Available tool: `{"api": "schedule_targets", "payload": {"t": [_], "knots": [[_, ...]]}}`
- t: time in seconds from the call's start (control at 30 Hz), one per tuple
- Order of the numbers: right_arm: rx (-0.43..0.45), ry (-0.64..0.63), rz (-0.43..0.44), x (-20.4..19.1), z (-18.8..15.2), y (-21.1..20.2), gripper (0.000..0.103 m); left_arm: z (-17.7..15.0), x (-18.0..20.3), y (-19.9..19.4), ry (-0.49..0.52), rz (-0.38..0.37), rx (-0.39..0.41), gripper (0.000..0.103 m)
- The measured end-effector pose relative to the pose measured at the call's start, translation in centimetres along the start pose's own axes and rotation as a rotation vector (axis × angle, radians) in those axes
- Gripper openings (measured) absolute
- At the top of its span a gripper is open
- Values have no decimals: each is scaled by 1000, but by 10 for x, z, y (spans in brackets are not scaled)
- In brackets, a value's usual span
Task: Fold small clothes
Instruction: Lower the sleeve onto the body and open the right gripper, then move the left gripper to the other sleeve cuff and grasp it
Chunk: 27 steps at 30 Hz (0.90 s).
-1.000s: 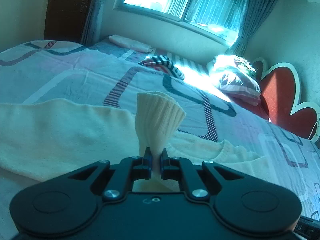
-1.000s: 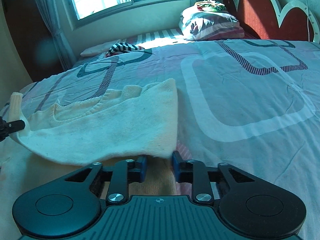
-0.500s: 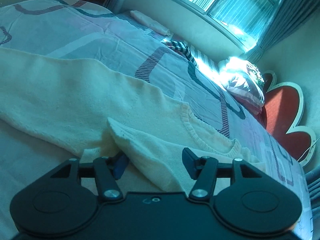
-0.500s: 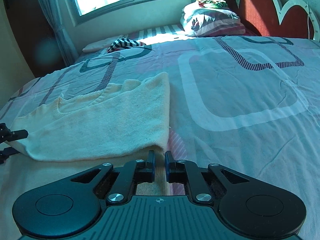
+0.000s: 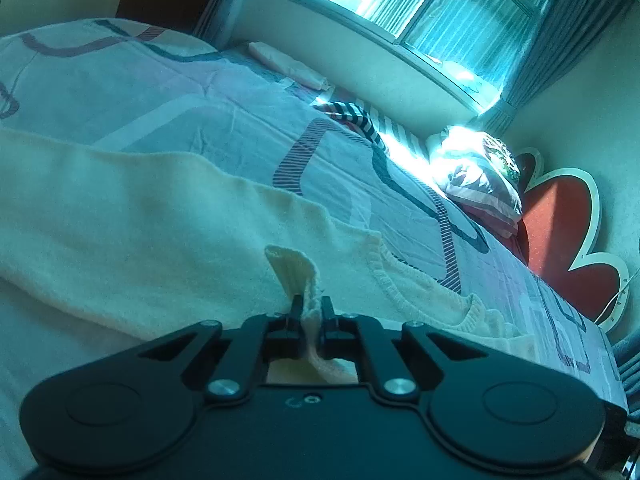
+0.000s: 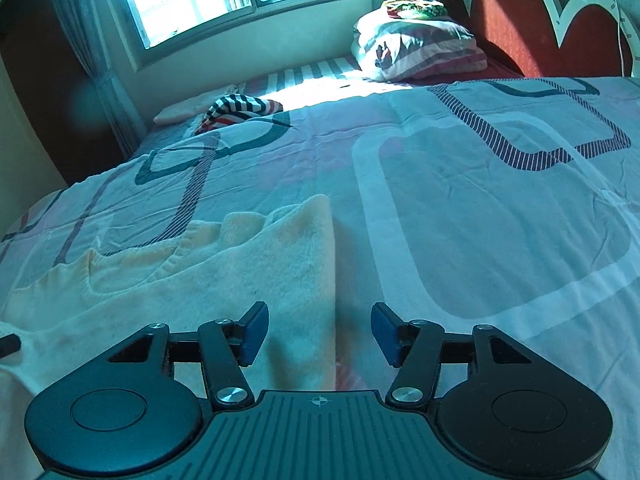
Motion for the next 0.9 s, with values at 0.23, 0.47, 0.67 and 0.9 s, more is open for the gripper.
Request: {"api": "schedule_targets", "payload": {"t": [0.23,0.47,0.67,0.9], "knots": [[-1,-11,-7,-8,19,25,14,22,14,-9,83,-19,124,4],[70,-124,-105,-5,12,25,6,-6,-16,25,122,95,14,10],[114,-153,-103,-15,15,4,16,-4,-13,-1,109,144,17,53],[83,-282,3,-55,-21,-19,39,0,14,-25,161,105,87,64]]}}
Point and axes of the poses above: each gripper's, at about its wrist camera, not at the fingertips, and y roughly the way its jaws point, x to its right, z to its top, the point moved 9 cm from there along y, roughly the way its jaws point, and after that the axes turned 4 degrees about y, right-handed, at the moved point
